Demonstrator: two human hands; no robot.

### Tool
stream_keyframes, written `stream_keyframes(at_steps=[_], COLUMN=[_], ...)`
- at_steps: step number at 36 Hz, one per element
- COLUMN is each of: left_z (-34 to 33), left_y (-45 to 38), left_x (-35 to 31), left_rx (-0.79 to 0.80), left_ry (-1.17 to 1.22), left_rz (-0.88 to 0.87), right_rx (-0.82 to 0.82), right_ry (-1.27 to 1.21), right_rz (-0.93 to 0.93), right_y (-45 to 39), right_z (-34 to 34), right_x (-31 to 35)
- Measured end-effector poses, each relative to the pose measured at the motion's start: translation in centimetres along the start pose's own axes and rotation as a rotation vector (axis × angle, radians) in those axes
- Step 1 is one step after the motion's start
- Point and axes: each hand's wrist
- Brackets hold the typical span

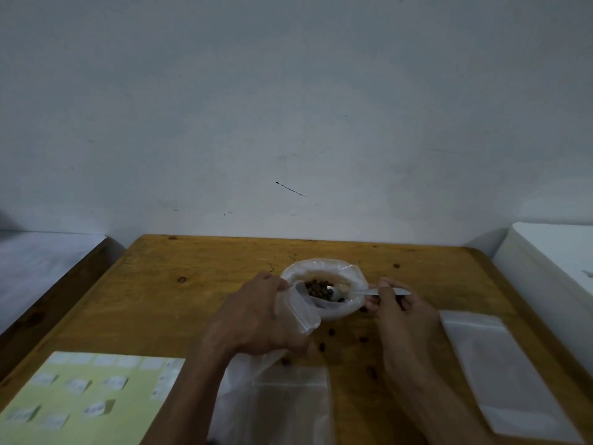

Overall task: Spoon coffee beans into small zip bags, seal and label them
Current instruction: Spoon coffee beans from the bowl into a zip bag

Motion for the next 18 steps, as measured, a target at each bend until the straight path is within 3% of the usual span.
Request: stream_keyframes(at_steps=[11, 15, 18], left_z=[-0.4, -0.5, -0.5], left_y=[0.1, 0.0, 0.0], left_x=[0.2, 0.4, 0.5], left_rx=[-0.047, -0.053, -0.057], left_ry=[0.078, 0.104, 0.109], left_rz=[0.014, 0.027, 0.018], right_rx=[0.051, 0.162, 0.286], right_ry=[-0.186, -0.147, -0.007], right_rz=[0.017, 0.105, 0.281], right_y=[0.3, 1.3, 2.8], right_z=[1.2, 1.5, 1.5], right_x=[3.5, 5.1, 5.9])
Point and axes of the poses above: each hand's wrist, its own y-axis away from the middle knuckle, its own z-axis out of the back of the hand, x = y × z, and after that the axes turned 1 degree about -z, right-handed
